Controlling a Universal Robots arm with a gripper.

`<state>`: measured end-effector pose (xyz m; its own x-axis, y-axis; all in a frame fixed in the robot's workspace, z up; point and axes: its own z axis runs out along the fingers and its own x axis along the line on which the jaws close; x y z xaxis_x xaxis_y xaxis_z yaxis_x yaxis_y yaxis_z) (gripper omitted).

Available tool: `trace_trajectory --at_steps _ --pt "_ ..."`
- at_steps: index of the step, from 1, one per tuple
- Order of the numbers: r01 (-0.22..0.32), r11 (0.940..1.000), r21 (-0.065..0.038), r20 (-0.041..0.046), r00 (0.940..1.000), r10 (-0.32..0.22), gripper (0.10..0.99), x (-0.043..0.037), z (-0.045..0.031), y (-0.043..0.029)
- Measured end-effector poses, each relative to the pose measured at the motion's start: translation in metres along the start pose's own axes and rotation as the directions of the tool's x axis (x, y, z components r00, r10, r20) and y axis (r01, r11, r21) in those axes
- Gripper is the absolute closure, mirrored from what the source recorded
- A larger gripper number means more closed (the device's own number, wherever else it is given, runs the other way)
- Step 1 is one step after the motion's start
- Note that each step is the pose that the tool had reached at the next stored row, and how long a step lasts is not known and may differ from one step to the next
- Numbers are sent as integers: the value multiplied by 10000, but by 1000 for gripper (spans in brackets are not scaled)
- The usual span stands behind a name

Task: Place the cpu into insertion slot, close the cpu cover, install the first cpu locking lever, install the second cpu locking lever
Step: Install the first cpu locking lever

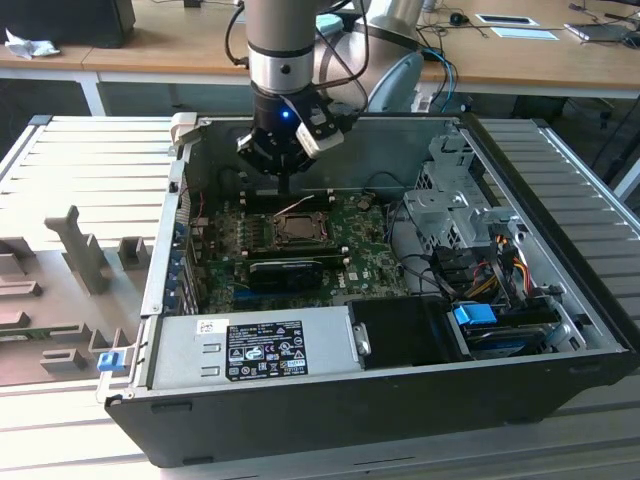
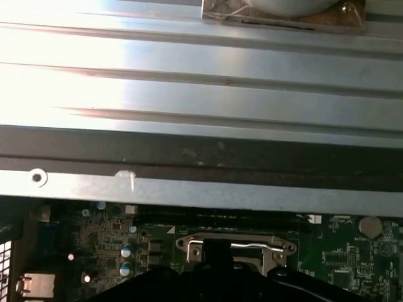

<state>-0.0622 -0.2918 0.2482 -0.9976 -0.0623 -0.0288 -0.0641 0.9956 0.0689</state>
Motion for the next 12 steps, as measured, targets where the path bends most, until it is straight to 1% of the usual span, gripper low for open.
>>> trace_trajectory --at_steps 3,6,10,11,12 --pt "4 10000 2 -3 10000 -4 980 -15 77 -7" --pt "28 10000 1 -5 10000 -28 980 -34 131 -12" --pt "189 9998 -23 -14 9998 -189 980 -43 153 -14" --pt "220 9998 -25 -15 9998 -220 980 -53 164 -15" --pt "225 9997 -25 -18 9997 -225 980 -84 181 -14"
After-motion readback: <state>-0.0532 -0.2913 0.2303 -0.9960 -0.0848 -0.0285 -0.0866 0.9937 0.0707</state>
